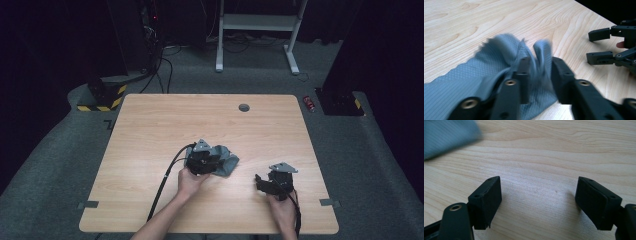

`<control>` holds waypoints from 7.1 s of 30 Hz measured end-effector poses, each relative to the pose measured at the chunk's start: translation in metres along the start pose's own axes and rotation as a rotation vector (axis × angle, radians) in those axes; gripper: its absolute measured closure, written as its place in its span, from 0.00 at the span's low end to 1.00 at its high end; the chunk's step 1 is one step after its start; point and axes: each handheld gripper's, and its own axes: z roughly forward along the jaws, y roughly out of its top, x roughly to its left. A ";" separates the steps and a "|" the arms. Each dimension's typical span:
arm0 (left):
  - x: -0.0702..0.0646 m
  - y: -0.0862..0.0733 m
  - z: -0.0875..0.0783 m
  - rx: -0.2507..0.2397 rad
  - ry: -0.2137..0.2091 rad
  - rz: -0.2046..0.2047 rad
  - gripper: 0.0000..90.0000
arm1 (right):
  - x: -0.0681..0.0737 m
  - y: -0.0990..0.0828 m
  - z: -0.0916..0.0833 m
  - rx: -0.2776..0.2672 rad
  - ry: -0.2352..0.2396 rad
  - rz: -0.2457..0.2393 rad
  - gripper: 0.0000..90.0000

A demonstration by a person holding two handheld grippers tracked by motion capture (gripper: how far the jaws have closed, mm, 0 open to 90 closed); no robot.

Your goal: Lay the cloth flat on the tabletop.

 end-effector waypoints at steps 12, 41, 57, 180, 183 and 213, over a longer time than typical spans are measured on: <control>0.015 -0.029 -0.035 -0.002 0.200 0.023 0.51 | 0.003 0.001 0.001 0.003 0.014 -0.011 0.24; 0.028 -0.057 -0.025 0.066 0.319 0.053 0.55 | 0.058 0.079 0.027 -0.069 0.296 -0.175 0.64; 0.028 -0.057 -0.026 0.064 0.319 0.049 0.55 | 0.064 0.097 0.068 0.058 0.309 -0.227 0.99; 0.049 -0.009 -0.039 0.103 0.226 0.017 0.99 | 0.060 -0.012 -0.038 -0.053 0.398 -0.348 0.99; 0.044 -0.014 -0.052 0.091 0.211 0.021 0.99 | 0.057 -0.015 -0.038 -0.052 0.393 -0.335 0.99; 0.101 -0.001 -0.029 0.099 0.338 -0.067 0.91 | 0.038 -0.021 -0.038 -0.023 0.366 -0.307 0.88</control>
